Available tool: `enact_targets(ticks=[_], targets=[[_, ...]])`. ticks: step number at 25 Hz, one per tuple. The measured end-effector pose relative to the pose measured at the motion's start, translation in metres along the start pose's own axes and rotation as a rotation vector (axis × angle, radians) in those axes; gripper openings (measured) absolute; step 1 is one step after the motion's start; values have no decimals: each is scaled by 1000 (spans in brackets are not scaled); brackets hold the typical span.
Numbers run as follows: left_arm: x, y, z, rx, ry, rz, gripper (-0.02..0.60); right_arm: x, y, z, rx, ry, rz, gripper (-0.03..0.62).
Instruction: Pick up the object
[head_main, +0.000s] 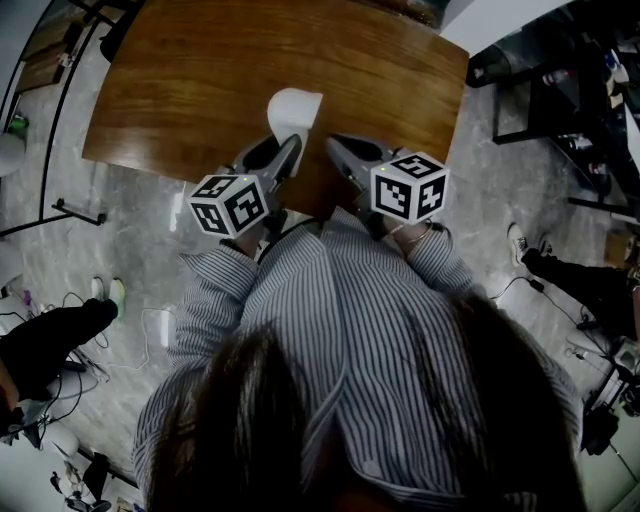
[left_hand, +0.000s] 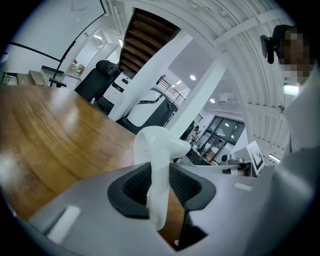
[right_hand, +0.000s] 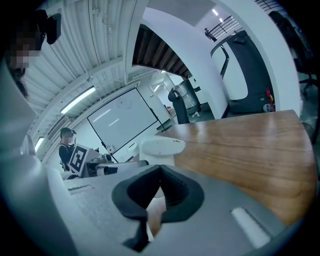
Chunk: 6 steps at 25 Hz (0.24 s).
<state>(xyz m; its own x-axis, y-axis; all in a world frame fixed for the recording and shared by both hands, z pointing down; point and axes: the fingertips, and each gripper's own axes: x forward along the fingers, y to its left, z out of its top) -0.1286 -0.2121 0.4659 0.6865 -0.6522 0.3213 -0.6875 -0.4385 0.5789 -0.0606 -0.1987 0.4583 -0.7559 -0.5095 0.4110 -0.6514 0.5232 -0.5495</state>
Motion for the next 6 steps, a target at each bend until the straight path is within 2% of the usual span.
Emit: enact_targets(ticks=[6], targets=[[1,-1,-2,-1,0,0,121,2,1,-2,-5,14,6,2]])
